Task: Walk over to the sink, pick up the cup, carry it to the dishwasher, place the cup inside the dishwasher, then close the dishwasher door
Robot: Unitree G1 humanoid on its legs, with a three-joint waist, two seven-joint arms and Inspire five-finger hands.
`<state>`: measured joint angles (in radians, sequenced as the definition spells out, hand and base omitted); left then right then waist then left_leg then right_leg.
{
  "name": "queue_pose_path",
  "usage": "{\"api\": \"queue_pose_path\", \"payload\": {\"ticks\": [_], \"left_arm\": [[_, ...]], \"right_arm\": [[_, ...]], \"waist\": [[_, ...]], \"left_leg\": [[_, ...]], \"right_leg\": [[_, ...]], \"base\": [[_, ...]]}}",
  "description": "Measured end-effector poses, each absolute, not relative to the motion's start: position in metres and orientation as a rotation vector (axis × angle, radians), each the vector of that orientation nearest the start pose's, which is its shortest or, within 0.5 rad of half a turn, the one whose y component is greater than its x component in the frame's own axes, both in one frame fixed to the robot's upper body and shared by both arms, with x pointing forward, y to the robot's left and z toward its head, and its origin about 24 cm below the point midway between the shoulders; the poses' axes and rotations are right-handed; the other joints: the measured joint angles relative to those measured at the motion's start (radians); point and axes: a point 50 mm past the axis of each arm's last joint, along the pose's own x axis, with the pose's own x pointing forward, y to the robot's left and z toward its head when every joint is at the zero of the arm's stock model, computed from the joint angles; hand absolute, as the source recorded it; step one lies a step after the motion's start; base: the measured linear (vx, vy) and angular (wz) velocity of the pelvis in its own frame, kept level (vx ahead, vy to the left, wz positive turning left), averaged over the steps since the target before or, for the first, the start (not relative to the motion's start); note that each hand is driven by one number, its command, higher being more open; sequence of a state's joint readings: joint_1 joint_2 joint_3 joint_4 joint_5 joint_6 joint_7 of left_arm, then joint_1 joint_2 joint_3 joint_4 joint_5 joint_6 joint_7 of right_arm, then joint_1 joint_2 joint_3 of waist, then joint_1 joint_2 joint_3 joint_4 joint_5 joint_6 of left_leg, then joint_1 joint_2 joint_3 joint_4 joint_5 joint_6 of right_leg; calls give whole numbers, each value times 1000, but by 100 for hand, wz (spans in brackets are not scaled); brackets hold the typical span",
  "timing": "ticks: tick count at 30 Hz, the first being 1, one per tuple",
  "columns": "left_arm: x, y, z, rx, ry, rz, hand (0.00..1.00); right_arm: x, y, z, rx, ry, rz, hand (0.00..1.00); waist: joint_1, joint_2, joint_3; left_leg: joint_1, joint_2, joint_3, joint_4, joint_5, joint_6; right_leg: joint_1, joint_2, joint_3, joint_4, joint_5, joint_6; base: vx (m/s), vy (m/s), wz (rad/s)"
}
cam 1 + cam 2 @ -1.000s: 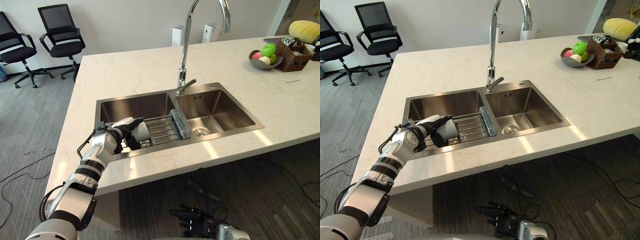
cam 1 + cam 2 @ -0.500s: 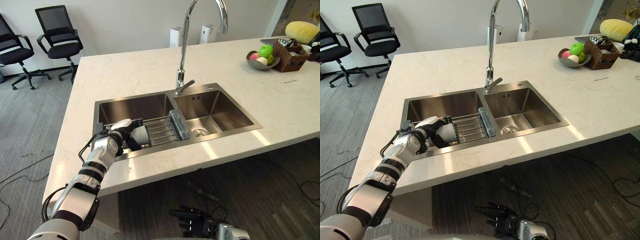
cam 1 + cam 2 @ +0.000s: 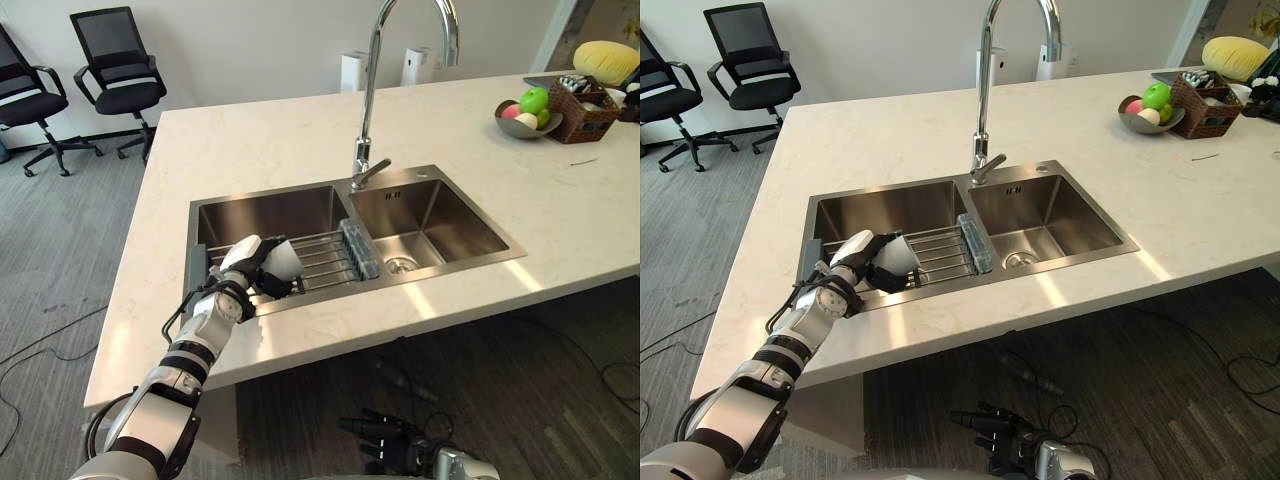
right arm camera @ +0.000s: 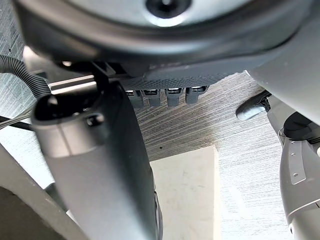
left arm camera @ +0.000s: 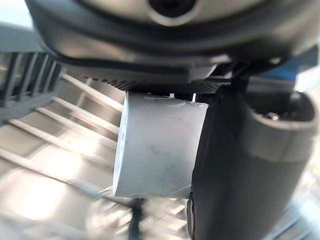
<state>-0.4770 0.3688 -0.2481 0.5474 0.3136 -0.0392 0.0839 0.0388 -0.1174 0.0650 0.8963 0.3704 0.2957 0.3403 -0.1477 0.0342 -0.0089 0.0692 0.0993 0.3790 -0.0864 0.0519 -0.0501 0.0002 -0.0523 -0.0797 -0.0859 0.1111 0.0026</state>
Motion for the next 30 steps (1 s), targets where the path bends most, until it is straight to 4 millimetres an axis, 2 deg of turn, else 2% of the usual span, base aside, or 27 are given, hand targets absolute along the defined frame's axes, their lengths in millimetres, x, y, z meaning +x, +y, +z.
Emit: {"api": "queue_pose_path", "payload": {"ticks": [1, 6, 10, 12, 17, 20, 23, 25, 30], "left_arm": [[336, 176, 71, 713, -69, -80, 0], [327, 181, 110, 449, -267, 64, 0], [316, 191, 129, 275, -358, 152, 0], [307, 193, 142, 108, -435, 220, 0], [271, 214, 171, -50, -648, 382, 0], [253, 225, 182, -109, -747, 467, 0], [238, 232, 184, -152, -796, 519, 0], [233, 231, 183, -166, -807, 524, 0], [233, 227, 180, -189, -801, 521, 0]], "right_arm": [[120, -161, -150, 442, 1156, 147, 100], [115, -163, -151, 449, 1157, 127, 100], [111, -164, -153, 447, 1166, 107, 100], [107, -165, -154, 453, 1174, 66, 100], [99, -167, -157, 516, 1173, -29, 100], [92, -168, -158, 548, 1171, -72, 100], [87, -169, -159, 564, 1179, -112, 100], [84, -169, -160, 575, 1184, -156, 100], [81, -174, -161, 602, 1183, -256, 100]], "waist": [[7, 0, 0], [42, -4, 0], [63, -13, -1], [82, -18, -5], [111, -33, -15], [132, -43, -22], [143, -49, -30], [157, -52, -37], [159, -52, -43]], "left_leg": [[0, 0, -13, 0, 1, 0], [3, 0, -28, 0, 3, 1], [2, 0, -41, 0, 5, 1], [2, 1, -53, 0, 5, 1], [2, 0, -70, 0, 4, 1], [7, 0, -77, 1, 3, 0], [12, -1, -89, 1, -1, -2], [12, 0, -90, 1, -5, -6], [12, 1, -90, -2, -4, -6]], "right_leg": [[7, 0, -12, 0, 0, 0], [18, -2, -33, 1, -1, 0], [27, -7, -40, 1, -8, 0], [34, -14, -49, 1, -12, -2], [48, -17, -68, 2, -19, -3], [58, -17, -78, 2, -25, -3], [71, -18, -90, 3, -32, -6], [73, -18, -90, 3, -34, -6], [74, -17, -90, 3, -36, -3]], "base": [[-3, -14, 21], [-19, -14, 11], [-24, -10, 12], [-9, -3, 15], [12, -15, 12], [2, -20, 10], [-23, -18, 13], [-15, -7, 2], [0, 0, 0]]}}
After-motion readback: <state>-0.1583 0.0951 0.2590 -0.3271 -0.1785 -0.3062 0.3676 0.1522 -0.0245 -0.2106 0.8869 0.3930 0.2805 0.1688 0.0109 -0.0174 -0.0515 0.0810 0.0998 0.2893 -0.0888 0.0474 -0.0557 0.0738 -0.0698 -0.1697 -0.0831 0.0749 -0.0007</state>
